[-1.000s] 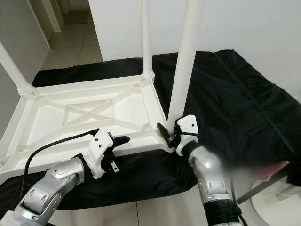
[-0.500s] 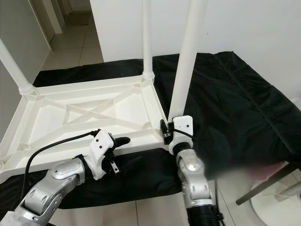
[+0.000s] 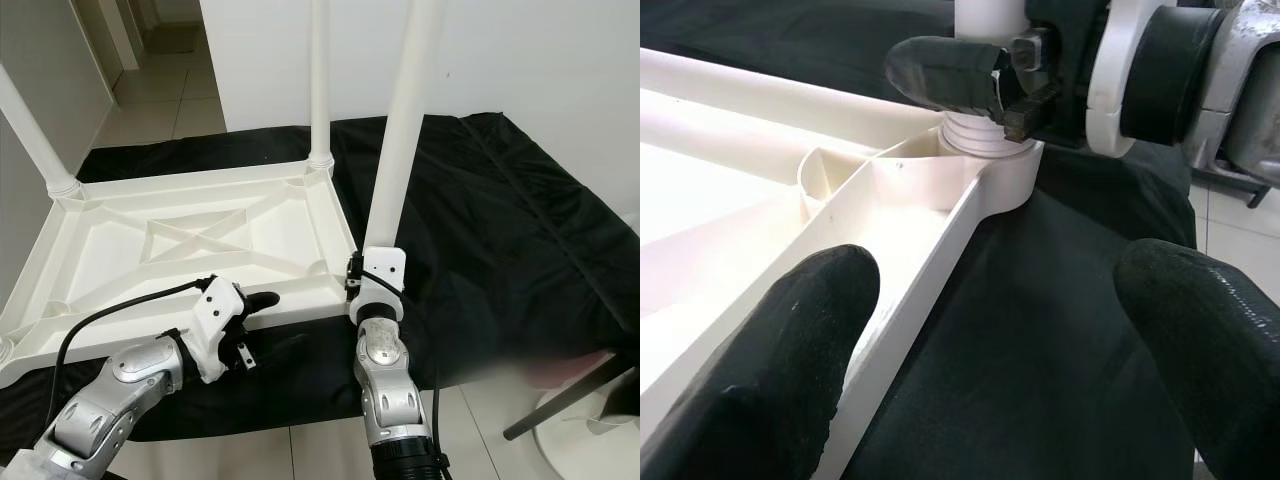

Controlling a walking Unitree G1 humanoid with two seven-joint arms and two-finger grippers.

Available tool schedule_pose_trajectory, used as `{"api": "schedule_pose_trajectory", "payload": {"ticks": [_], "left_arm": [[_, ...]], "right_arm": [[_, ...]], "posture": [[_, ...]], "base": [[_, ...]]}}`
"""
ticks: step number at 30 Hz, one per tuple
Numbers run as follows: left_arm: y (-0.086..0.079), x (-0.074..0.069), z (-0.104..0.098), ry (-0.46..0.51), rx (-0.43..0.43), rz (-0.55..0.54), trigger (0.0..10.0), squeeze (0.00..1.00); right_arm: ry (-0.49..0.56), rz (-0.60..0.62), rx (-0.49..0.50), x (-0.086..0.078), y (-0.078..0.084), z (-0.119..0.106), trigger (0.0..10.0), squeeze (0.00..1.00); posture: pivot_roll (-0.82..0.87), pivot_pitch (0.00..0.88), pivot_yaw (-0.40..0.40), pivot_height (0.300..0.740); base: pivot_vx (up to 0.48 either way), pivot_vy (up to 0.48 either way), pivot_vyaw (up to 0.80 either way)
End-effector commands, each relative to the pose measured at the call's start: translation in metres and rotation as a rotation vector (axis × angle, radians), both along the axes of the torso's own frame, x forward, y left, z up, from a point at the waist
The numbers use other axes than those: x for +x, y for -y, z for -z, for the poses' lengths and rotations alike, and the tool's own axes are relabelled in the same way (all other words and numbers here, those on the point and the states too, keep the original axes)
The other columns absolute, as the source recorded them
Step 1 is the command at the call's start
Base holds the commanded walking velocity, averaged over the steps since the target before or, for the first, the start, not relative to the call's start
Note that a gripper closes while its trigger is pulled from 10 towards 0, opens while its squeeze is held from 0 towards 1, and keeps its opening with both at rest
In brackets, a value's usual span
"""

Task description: Building children table

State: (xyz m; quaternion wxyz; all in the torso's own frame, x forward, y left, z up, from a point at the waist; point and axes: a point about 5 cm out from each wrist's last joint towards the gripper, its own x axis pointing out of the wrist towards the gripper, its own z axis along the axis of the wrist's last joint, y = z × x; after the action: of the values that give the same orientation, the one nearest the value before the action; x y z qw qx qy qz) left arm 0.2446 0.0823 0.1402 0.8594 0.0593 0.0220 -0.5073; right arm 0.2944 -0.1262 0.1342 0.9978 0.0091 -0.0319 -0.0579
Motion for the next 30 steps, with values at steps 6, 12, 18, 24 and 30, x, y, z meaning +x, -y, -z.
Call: {"api": "schedule_pose_trajectory", "payload": {"ticks": [6, 12, 18, 24, 30], "left_arm": [[-0.003, -0.002, 0.000, 0.001, 0.013, 0.014, 10.0, 0.00], [-0.004, -0.001, -0.001, -0.001, 0.016, 0.020, 10.0, 0.00], [-0.005, 0.001, -0.002, -0.001, 0.017, 0.022, 10.0, 0.00], [-0.002, 0.003, -0.003, 0.002, 0.015, 0.031, 10.0, 0.00], [-0.003, 0.005, -0.004, 0.008, 0.018, 0.029, 10.0, 0.00]], "right_arm": [[0.028, -0.105, 0.081, -0.006, -0.009, -0.002, 10.0, 1.00], [0.049, -0.341, 0.011, -0.013, 0.003, -0.003, 10.0, 0.00], [0.051, -0.430, -0.066, -0.010, 0.016, -0.003, 10.0, 0.00], [0.044, -0.565, -0.123, 0.001, 0.030, -0.005, 10.0, 0.00], [0.032, -0.708, -0.187, 0.010, 0.030, -0.008, 6.3, 0.00]], "posture": [[-0.07, 0.023, 0.033, 0.740], [-0.09, 0.040, 0.054, 0.740], [-0.10, 0.042, 0.062, 0.740], [-0.10, 0.041, 0.067, 0.740], [-0.10, 0.036, 0.069, 0.740]], "base": [[0.000, 0.000, 0.00], [0.000, 0.000, 0.00], [0.000, 0.000, 0.00], [0.000, 0.000, 0.00], [0.000, 0.000, 0.00]]}}
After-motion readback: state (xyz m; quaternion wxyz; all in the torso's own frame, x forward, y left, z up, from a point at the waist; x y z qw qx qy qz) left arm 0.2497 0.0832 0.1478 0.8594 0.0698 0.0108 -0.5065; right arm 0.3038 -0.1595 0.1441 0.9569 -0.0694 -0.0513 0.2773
